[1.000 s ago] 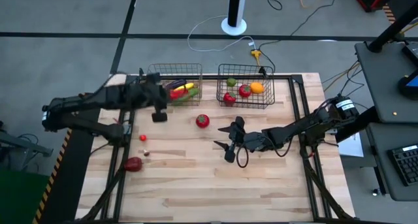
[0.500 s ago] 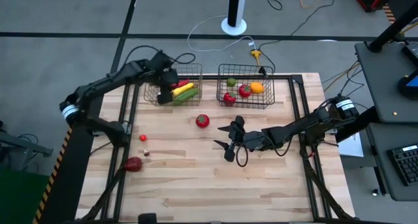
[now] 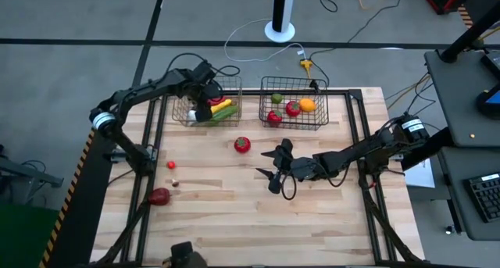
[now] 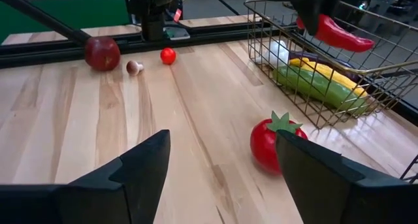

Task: Sort produce into baskets
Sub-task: Put the red chili pepper into the left wire basket, then put the brown mushroom into the left wire basket

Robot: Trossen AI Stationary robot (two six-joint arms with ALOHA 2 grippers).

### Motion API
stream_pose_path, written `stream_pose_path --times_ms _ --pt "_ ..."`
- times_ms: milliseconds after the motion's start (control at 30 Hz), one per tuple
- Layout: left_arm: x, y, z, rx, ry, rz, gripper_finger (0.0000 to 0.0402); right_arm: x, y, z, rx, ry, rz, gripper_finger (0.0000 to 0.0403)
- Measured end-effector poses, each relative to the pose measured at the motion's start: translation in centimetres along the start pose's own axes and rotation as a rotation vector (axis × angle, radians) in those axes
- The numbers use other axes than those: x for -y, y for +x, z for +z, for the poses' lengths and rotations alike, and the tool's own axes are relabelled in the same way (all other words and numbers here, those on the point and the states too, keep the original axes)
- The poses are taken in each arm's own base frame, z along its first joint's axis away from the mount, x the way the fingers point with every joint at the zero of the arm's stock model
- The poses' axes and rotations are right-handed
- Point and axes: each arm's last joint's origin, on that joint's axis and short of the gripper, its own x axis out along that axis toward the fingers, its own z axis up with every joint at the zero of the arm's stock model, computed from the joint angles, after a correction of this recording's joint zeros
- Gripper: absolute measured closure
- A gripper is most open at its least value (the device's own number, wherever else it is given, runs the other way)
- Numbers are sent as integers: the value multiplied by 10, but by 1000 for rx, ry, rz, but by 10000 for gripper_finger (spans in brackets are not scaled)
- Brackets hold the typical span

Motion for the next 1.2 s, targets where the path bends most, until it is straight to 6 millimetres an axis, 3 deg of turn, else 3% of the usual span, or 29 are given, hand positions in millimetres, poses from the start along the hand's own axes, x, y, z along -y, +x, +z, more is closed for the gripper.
stream_pose_path --times_ms 300,533,733,1200 --pt "-1 -1 -2 -19 -9 49 222 0 0 0 0 0 1 137" --pt "5 -30 6 27 -150 58 204 0 0 0 -1 0 1 133" --pt "42 -61 6 39 -272 10 203 0 0 -1 -7 -3 0 139" --pt "144 -127 -6 175 -256 -152 203 0 0 -2 -16 -9 4 134"
